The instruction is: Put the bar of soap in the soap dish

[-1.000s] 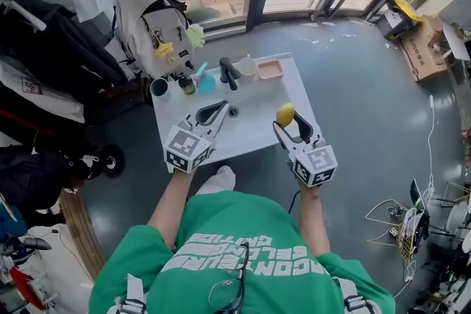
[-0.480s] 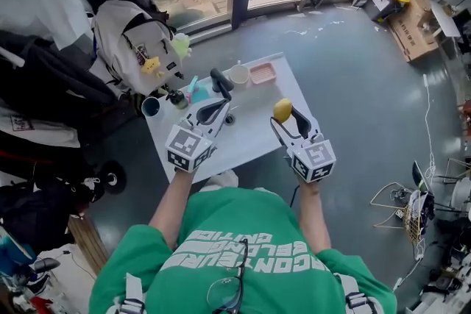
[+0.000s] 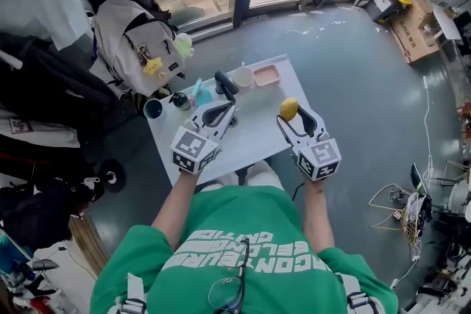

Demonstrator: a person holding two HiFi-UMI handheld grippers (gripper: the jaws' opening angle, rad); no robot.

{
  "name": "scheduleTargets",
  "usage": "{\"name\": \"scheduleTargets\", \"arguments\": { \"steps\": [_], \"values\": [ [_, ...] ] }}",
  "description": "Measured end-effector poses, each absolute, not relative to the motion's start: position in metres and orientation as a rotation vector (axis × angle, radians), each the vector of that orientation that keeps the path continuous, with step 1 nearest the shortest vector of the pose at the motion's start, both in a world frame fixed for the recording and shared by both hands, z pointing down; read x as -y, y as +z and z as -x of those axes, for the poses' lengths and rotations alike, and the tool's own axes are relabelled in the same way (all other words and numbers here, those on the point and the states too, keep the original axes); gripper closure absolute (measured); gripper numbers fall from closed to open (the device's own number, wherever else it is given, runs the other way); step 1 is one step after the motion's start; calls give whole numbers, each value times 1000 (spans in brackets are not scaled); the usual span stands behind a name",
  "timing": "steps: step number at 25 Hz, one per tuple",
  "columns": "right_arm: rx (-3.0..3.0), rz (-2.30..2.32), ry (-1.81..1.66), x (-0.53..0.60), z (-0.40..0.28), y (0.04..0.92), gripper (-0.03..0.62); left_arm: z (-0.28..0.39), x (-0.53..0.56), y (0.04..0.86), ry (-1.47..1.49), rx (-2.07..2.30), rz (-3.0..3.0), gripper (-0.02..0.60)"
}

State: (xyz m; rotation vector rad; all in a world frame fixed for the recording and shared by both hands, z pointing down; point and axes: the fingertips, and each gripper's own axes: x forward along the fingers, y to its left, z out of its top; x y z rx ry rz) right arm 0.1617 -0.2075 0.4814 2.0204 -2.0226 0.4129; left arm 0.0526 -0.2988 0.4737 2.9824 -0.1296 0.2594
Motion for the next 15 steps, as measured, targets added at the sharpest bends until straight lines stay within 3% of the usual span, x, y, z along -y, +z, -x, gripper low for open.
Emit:
{"name": "scheduleTargets", "arguments": {
  "steps": [15],
  "values": [
    [2249,-1770,405,288,-180,487,345,-54,334,499,331,443,-2863,574]
  ]
}}
